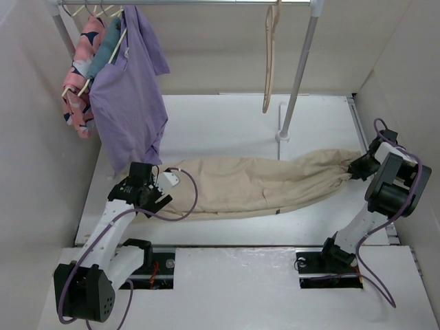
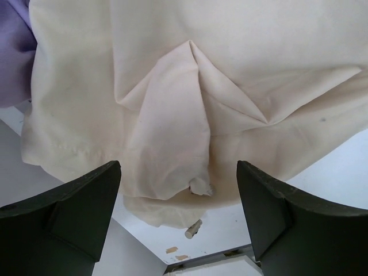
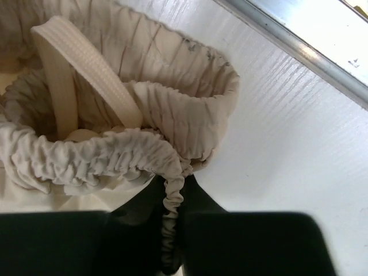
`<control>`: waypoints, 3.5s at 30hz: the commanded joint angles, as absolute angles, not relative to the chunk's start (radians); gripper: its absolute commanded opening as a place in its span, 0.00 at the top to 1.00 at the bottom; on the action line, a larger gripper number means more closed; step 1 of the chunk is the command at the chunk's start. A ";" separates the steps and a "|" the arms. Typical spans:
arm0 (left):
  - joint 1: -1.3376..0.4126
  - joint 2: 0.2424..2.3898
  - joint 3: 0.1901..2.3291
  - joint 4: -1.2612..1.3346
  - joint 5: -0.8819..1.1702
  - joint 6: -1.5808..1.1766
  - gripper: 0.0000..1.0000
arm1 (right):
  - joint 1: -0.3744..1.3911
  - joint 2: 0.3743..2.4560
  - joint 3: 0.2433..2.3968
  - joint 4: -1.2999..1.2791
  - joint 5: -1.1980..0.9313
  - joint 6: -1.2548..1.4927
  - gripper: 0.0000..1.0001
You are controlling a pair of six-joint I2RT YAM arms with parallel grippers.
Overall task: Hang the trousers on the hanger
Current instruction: Fold the trousers at the center of the board.
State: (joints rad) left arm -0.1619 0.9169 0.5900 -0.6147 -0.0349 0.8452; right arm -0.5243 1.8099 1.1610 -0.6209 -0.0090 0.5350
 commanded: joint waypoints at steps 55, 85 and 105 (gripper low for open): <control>-0.236 1.118 0.744 -0.864 0.255 0.994 0.56 | -0.489 1.424 1.445 -0.735 0.380 0.425 1.00; -0.245 0.849 0.804 -0.803 0.340 1.406 0.10 | -0.413 1.410 1.651 -0.721 0.371 0.387 1.00; -0.546 1.288 0.713 -0.431 0.193 0.931 0.30 | -0.007 1.180 1.488 -0.642 0.523 0.295 1.00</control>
